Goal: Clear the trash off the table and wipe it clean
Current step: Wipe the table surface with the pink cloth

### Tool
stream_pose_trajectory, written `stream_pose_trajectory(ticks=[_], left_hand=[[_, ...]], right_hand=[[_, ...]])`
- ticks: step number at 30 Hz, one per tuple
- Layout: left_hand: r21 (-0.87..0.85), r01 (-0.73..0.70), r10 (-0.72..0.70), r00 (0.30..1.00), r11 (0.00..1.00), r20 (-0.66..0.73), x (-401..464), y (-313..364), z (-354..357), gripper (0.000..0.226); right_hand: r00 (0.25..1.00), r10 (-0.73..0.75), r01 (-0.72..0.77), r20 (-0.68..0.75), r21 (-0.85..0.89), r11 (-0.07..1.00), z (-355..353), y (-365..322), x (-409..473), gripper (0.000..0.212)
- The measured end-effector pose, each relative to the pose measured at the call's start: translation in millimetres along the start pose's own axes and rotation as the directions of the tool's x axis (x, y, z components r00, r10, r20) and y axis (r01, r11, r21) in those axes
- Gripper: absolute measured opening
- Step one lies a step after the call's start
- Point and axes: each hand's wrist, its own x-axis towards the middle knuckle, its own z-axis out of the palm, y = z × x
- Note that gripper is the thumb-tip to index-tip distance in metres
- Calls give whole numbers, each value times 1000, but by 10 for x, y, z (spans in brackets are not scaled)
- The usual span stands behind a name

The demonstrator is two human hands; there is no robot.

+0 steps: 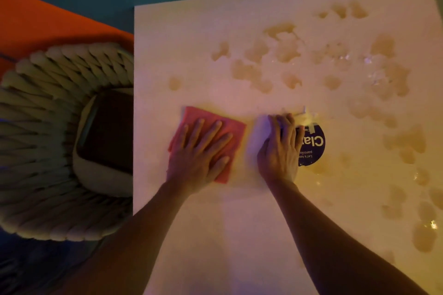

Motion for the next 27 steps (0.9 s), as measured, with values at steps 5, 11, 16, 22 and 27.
stream_pose_trajectory(ticks=[5, 11, 16, 22, 27], left_hand=[[92, 245, -251, 966, 965, 55, -83, -509, -31, 58], [-9, 621, -621, 784, 784, 7, 872, -338, 48, 59], [-35, 470, -471, 882, 882, -14, 1321, 98, 73, 57], [-10, 221, -220, 975, 975, 17, 841, 296, 27, 55], [-32, 273, -271, 962, 962, 44, 184, 35, -26, 51]], right_hand=[[999, 16, -15, 44, -32, 999, -25, -23, 13, 63], [999, 33, -33, -12, -31, 999, 18, -22, 24, 60], [999, 35, -36, -26, -37, 999, 36, -40, 33, 56], [1000, 25, -25, 10, -48, 999, 10, -34, 27, 57], [997, 33, -28, 67, -67, 997, -136, -39, 85, 55]])
